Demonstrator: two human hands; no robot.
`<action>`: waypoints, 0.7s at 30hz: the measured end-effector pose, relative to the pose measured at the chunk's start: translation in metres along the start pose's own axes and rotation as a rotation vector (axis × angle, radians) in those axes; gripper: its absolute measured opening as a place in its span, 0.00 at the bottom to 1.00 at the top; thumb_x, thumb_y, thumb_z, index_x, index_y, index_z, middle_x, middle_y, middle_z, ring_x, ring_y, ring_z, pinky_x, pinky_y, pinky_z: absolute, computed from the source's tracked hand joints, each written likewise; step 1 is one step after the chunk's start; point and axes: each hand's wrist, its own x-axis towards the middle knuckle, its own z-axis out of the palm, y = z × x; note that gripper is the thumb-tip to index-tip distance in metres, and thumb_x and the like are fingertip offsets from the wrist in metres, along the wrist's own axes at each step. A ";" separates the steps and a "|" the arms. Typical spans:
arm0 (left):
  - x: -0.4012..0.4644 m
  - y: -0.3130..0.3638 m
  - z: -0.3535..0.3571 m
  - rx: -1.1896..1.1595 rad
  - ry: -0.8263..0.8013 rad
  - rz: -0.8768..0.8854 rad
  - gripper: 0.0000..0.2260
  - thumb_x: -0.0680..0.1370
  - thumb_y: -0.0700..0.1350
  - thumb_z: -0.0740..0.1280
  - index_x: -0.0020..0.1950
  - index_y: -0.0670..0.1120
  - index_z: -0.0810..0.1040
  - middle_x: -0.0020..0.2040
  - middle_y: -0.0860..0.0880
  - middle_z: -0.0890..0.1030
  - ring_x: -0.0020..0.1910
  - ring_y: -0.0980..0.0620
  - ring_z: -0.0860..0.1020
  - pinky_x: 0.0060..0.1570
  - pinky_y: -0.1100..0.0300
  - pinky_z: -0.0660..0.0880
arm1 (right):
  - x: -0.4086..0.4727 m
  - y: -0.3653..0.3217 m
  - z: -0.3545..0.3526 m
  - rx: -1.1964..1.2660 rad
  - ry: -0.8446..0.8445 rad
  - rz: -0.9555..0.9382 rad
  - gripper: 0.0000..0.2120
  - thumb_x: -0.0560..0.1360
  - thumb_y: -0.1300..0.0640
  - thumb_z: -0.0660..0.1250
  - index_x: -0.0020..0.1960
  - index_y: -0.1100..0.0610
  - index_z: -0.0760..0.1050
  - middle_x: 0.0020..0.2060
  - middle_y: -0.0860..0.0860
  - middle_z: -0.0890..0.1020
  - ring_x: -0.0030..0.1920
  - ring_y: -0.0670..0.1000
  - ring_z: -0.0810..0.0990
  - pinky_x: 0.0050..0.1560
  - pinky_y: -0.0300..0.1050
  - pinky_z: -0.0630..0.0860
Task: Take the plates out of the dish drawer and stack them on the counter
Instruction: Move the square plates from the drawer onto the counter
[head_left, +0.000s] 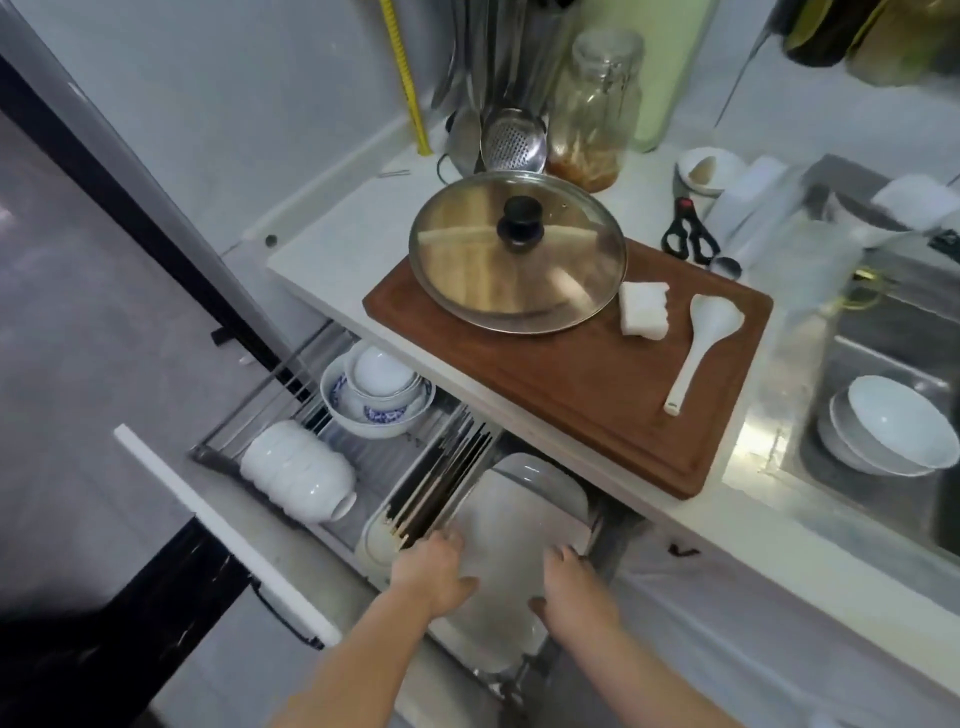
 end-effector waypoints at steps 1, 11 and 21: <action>0.010 -0.002 0.004 0.002 -0.005 -0.002 0.29 0.76 0.59 0.62 0.73 0.47 0.63 0.69 0.45 0.70 0.65 0.42 0.73 0.59 0.48 0.73 | 0.009 0.000 0.007 0.049 -0.012 0.057 0.32 0.76 0.50 0.67 0.73 0.59 0.58 0.69 0.56 0.67 0.68 0.57 0.69 0.65 0.50 0.71; 0.096 -0.013 0.026 0.020 -0.032 -0.034 0.30 0.77 0.56 0.63 0.75 0.48 0.57 0.68 0.44 0.69 0.66 0.42 0.70 0.58 0.47 0.73 | 0.069 0.002 0.062 0.329 -0.051 0.449 0.42 0.78 0.51 0.64 0.76 0.70 0.41 0.74 0.63 0.59 0.74 0.59 0.63 0.71 0.46 0.64; 0.123 -0.008 0.033 -0.151 -0.080 -0.141 0.30 0.79 0.50 0.62 0.77 0.45 0.52 0.67 0.43 0.69 0.60 0.42 0.76 0.51 0.49 0.77 | 0.082 0.007 0.074 0.764 0.022 0.635 0.43 0.73 0.63 0.70 0.76 0.70 0.45 0.74 0.65 0.60 0.73 0.62 0.63 0.71 0.50 0.66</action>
